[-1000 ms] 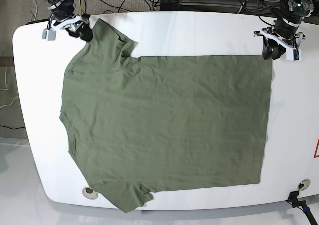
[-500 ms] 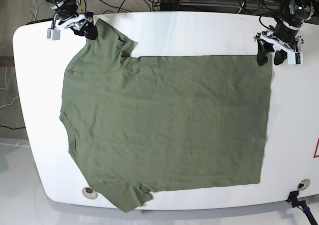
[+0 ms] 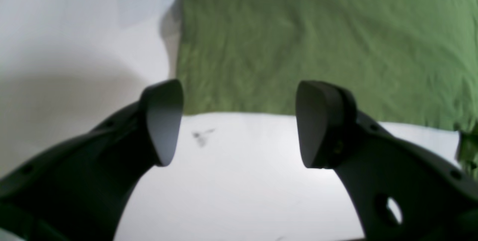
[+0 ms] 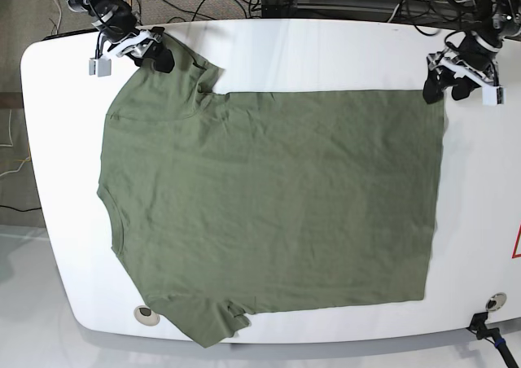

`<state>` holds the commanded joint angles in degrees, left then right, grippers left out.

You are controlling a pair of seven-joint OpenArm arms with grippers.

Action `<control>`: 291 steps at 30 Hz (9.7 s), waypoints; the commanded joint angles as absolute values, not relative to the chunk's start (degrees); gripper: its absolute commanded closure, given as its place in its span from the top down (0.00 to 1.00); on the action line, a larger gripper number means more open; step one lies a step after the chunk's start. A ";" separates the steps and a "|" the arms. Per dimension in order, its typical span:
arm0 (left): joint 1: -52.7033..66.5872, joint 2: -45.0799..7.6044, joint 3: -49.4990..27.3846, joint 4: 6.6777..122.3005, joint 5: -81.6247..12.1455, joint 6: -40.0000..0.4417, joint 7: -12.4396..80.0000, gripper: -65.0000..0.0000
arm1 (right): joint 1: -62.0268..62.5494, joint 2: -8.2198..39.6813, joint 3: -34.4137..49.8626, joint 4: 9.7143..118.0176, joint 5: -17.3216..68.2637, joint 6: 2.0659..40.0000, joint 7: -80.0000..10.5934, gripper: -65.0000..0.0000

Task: Fold the T-shirt properly
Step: 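Close both grippers on the shirt's side edge, then lift the gripped shirt edge with both grippers, then fold the lifted edge over onto the shirt body with both grippers, then open both grippers and raise them off the folded edge, then grasp the folded shirt edge again with both grippers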

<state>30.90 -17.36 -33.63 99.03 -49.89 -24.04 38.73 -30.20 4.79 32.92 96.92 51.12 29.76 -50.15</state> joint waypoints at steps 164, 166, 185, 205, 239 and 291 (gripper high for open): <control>19.03 -16.75 -24.84 100.44 -44.53 -31.52 40.40 0.00 | -20.88 7.87 32.04 108.62 61.14 27.38 -60.26 0.00; 16.48 -16.75 -24.84 99.30 -44.53 -31.52 42.59 0.00 | -18.42 7.96 31.87 106.15 61.14 26.59 -60.26 0.00; 6.02 -17.01 -25.19 90.95 -36.18 -31.78 43.03 0.00 | 2.24 12.44 29.14 84.62 61.14 26.42 -60.26 0.00; 0.84 -18.15 -25.19 90.33 -29.23 -31.52 42.95 0.00 | 6.55 14.81 29.14 78.64 60.97 26.42 -60.26 0.00; 16.66 -17.98 -25.01 96.66 -16.84 -26.24 14.02 0.60 | -14.55 18.51 21.41 105.54 16.13 26.95 -39.60 0.74; 19.03 -17.89 -26.33 83.65 -16.92 -26.24 13.85 0.61 | -14.73 18.15 21.67 80.31 13.49 26.95 -18.24 0.00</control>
<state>19.03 -17.89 -26.33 83.65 -16.92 -26.24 13.85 -14.73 18.15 21.67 80.31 13.49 26.95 -18.24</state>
